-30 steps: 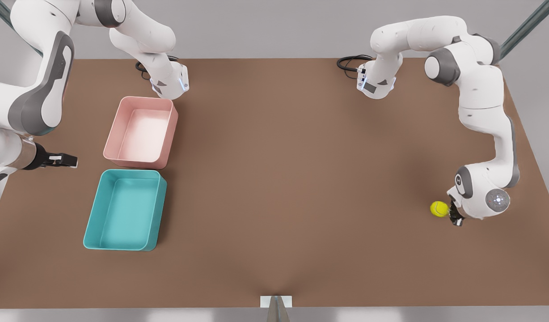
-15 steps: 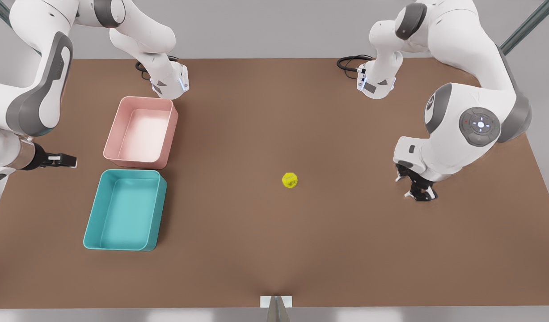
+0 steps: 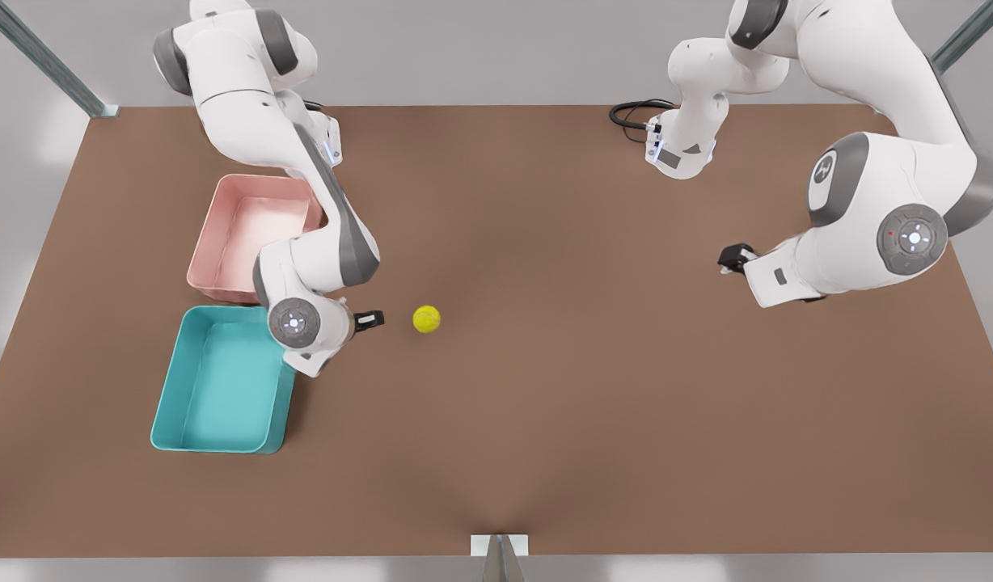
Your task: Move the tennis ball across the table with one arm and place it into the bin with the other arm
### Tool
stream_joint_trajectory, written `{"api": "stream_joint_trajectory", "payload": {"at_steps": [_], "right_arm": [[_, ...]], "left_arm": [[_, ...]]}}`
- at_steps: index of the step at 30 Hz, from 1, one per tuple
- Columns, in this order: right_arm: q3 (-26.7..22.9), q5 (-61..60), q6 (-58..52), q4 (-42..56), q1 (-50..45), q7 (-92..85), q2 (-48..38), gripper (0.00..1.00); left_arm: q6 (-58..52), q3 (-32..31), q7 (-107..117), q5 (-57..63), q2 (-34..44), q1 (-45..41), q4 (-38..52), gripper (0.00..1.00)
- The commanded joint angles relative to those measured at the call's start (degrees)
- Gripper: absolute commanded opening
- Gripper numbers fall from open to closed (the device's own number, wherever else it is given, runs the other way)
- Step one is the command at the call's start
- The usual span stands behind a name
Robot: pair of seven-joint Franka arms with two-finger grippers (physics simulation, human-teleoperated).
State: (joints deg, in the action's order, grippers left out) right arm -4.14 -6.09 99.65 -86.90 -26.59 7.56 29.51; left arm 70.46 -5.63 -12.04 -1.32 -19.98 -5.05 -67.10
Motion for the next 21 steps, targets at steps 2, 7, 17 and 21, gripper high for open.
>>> {"api": "stream_joint_trajectory", "payload": {"at_steps": [2, 7, 17, 21], "right_arm": [[0.0, -1.3, 22.9, -3.3, -5.0, 46.3, 2.7, 1.00], [0.0, -1.3, 26.5, -3.7, -8.7, 50.0, 5.7, 1.00], [0.0, -1.1, 35.0, -15.2, -13.1, 50.0, 2.6, 1.00], [0.0, -1.1, 36.1, -17.3, -13.3, 50.0, 1.8, 1.00]], "left_arm": [[0.0, 0.0, 28.8, -0.3, -0.1, 0.0, 0.0, 1.00], [0.0, -0.3, 28.6, 0.4, -0.4, -0.4, -0.6, 1.00], [-0.4, -0.8, 28.6, 0.4, -0.3, -0.2, -2.2, 1.00], [-0.4, -0.8, 28.6, 0.4, -0.3, -0.3, -2.5, 1.00]]}}
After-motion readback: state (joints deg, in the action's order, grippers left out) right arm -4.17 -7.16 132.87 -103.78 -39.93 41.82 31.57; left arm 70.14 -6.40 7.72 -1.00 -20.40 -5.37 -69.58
